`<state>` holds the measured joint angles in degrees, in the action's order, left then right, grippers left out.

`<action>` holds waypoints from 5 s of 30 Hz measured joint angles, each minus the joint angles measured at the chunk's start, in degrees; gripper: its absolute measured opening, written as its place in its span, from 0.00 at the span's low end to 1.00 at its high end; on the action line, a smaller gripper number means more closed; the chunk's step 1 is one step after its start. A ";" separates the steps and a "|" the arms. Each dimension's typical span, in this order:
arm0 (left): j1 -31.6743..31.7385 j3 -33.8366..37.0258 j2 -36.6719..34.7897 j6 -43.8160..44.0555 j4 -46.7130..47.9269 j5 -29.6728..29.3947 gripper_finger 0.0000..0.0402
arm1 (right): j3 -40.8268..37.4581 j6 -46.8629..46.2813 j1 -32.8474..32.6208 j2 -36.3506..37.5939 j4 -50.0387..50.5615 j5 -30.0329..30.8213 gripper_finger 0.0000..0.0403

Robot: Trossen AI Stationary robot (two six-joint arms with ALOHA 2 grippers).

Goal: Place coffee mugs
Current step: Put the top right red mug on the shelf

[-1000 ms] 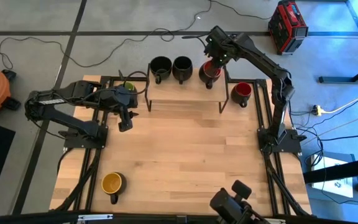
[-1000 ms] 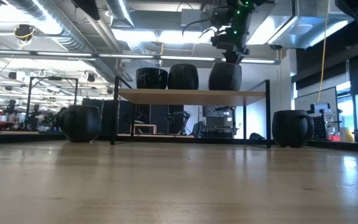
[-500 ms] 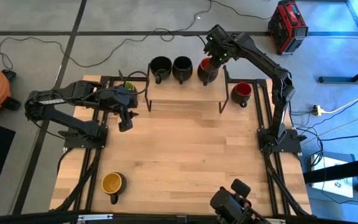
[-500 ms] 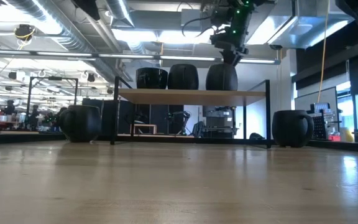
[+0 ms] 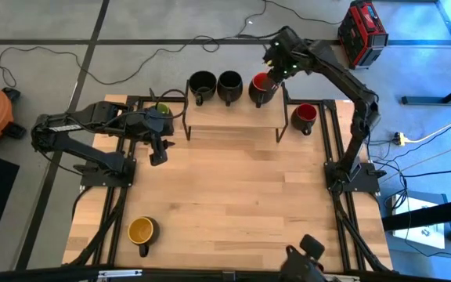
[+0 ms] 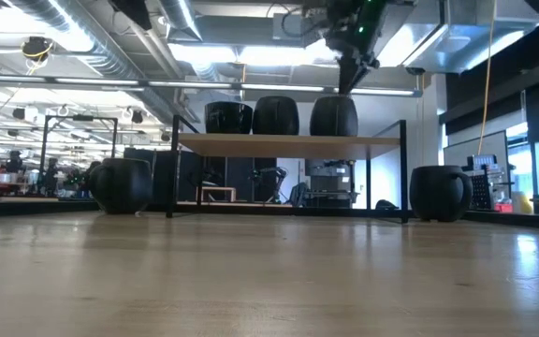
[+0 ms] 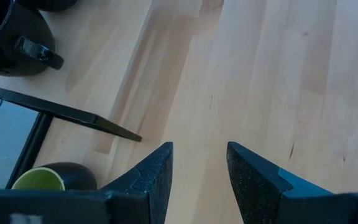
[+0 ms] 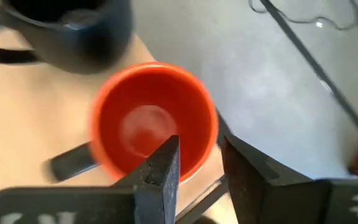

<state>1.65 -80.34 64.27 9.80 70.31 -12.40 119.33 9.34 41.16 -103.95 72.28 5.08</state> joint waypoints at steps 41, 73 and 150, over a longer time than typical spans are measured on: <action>-0.02 13.88 -8.63 -2.46 -14.35 -0.57 0.36 | -45.45 -19.91 13.96 27.97 -5.51 1.79 0.28; -0.02 13.88 -8.63 -1.39 -14.30 -0.61 0.36 | -46.90 -18.34 16.24 14.07 -4.44 8.41 0.44; -0.01 13.88 -8.63 -1.39 -14.28 -1.92 0.36 | -34.67 3.21 12.11 23.22 4.28 -5.28 0.01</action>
<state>1.64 -66.46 55.64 8.40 56.03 -14.33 84.66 12.55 53.27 -80.73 76.56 -0.20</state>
